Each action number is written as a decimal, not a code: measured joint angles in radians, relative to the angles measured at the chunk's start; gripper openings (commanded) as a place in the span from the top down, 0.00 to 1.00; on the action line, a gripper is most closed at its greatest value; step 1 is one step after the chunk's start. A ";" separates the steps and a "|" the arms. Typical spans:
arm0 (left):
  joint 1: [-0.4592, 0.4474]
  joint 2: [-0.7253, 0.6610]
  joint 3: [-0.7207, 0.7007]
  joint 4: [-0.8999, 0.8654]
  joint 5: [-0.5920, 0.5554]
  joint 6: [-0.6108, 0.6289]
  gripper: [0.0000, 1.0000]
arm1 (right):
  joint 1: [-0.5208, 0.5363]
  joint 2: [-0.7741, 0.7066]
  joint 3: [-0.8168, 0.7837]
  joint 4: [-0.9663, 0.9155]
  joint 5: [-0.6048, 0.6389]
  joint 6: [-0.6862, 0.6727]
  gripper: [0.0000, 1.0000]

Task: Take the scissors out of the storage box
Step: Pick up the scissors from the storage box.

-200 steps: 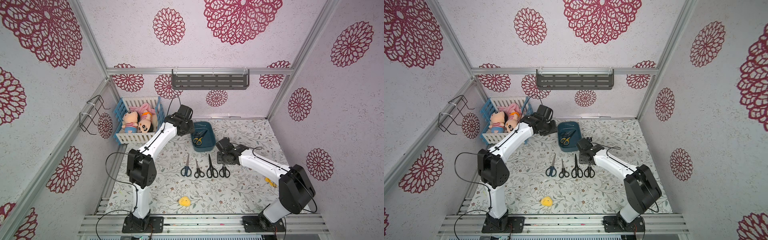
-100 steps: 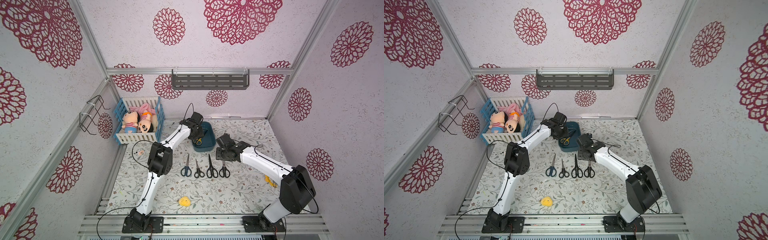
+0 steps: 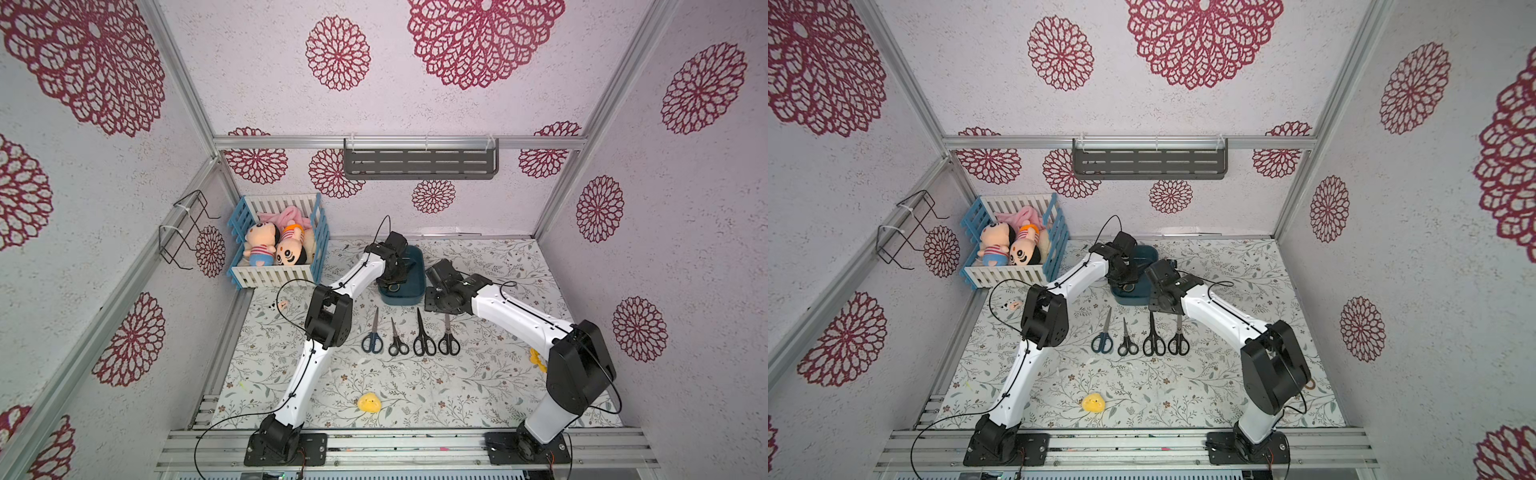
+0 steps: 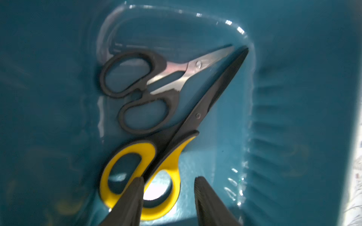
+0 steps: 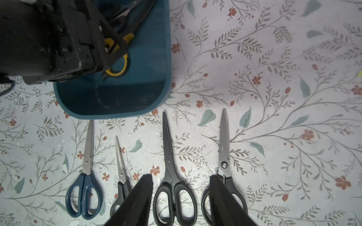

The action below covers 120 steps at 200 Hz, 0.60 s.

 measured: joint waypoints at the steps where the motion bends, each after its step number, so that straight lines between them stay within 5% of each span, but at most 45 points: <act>1: 0.000 0.000 0.000 0.000 0.000 0.000 0.56 | 0.000 0.002 0.002 0.000 0.000 0.000 0.48; 120: -0.001 -0.030 -0.058 0.018 0.187 -0.040 0.56 | 0.000 0.077 0.082 0.001 -0.028 -0.016 0.48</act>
